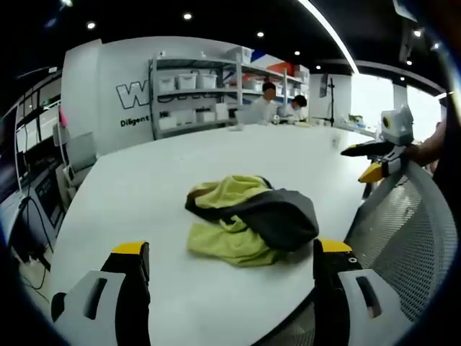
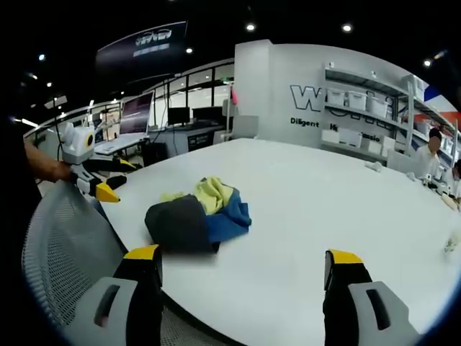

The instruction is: Fold the garment on the visible template until the final outline fits inside the template.

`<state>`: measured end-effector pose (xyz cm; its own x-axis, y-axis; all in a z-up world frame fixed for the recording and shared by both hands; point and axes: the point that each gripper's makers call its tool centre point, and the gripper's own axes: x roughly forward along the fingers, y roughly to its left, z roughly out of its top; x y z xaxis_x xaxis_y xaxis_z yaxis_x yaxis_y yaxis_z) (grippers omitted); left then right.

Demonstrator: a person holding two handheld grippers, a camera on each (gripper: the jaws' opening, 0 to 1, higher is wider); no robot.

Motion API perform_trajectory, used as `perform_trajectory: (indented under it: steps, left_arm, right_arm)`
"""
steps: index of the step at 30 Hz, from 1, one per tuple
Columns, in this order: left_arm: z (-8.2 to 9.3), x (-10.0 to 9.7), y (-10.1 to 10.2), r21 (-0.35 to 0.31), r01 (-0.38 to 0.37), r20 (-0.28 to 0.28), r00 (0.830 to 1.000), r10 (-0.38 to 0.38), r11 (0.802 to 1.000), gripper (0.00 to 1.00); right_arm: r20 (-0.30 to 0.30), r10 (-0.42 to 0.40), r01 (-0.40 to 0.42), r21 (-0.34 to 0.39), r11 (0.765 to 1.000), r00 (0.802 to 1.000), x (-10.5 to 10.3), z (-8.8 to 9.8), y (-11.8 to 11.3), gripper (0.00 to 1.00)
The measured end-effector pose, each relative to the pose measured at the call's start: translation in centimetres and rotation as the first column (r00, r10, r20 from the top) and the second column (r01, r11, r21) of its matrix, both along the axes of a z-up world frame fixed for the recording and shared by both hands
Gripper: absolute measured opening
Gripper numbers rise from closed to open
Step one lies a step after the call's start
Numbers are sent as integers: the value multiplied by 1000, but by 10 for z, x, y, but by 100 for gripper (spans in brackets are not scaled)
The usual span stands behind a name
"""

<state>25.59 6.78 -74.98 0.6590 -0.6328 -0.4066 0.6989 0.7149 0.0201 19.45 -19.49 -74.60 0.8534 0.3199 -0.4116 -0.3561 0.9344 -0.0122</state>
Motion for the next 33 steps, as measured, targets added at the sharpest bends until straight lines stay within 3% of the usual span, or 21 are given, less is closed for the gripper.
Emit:
perform_trajectory:
  steps: [33]
  left_arm:
    - [2, 0, 0, -11, -3, 1, 1000, 3, 1000, 92]
  right_arm:
    - [-6, -12, 12, -2, 1000, 1000, 0, -1, -2, 91]
